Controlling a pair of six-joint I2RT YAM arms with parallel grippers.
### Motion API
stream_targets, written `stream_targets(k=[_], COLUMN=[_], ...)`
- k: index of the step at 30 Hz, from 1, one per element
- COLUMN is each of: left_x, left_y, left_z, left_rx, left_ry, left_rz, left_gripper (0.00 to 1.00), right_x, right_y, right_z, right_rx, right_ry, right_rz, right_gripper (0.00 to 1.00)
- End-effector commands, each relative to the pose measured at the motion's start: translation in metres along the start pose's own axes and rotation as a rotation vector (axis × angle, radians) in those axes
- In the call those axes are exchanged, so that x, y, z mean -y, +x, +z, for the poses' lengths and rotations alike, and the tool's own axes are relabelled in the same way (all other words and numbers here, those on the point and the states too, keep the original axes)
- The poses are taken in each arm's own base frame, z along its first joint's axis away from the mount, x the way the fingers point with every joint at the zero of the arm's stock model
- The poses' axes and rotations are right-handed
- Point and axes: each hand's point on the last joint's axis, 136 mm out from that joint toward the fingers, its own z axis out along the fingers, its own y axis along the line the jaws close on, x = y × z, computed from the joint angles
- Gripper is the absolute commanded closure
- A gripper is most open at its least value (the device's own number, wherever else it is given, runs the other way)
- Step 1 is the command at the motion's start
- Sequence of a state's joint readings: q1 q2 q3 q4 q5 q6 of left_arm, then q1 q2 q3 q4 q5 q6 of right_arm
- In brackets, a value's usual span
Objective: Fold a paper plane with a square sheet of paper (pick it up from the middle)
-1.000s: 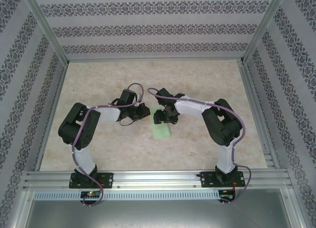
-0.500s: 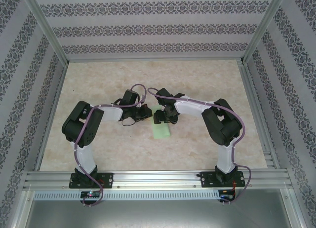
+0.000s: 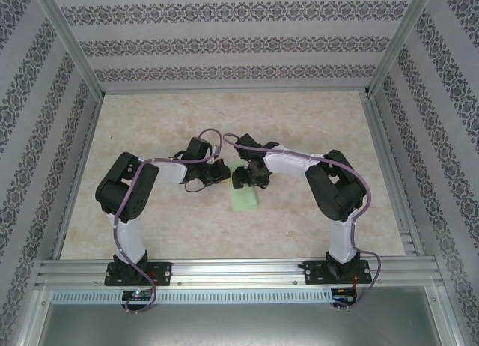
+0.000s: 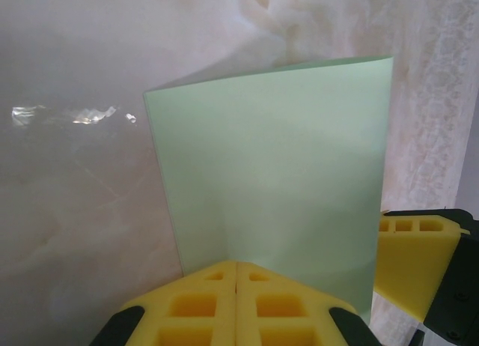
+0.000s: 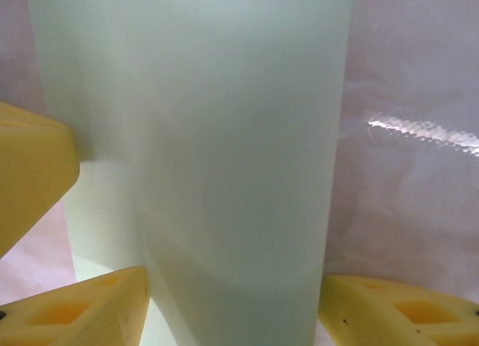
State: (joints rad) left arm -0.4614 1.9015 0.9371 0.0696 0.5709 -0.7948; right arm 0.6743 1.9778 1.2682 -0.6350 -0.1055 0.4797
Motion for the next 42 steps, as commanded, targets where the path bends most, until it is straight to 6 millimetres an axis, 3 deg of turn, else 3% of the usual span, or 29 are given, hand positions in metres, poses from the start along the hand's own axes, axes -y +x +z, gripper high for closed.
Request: stream_targets(k=[1, 6, 11, 18, 27, 30, 36, 42], left_x=[0.009, -0.003, -0.020, -0.044, -0.053, -0.056, -0.059, -0.062], left_y=[-0.003, 0.002, 0.010, 0.021, 0.025, 0.027, 0.028, 0.029], left_z=[0.004, 0.005, 0.007, 0.008, 0.009, 0.010, 0.009, 0.009], left_rx=[0.004, -0.018, -0.053, -0.095, -0.110, -0.117, -0.117, -0.122], left_ry=[0.017, -0.036, -0.112, -0.213, -0.273, -0.286, -0.309, -0.326], left_rz=[0.036, 0.026, 0.024, 0.019, 0.017, 0.013, 0.004, -0.004], left_gripper=[0.94, 0.95, 0.95, 0.96, 0.96, 0.96, 0.97, 0.97], right_x=[0.040, 0.038, 0.026, 0.005, 0.011, 0.001, -0.022, -0.040], right_y=[0.059, 0.057, 0.042, 0.014, -0.021, -0.029, -0.037, -0.046], right_z=[0.065, 0.062, 0.043, -0.008, -0.088, -0.097, -0.074, -0.054], right_rx=[-0.204, -0.193, -0.139, -0.004, 0.247, 0.270, 0.201, 0.147], right_ry=[0.128, 0.121, 0.068, -0.054, -0.176, -0.238, -0.340, -0.407], right_rz=[0.023, 0.030, 0.040, 0.081, 0.143, 0.120, 0.123, 0.119], right_gripper=[0.34, 0.34, 0.34, 0.33, 0.28, 0.38, 0.81, 0.92])
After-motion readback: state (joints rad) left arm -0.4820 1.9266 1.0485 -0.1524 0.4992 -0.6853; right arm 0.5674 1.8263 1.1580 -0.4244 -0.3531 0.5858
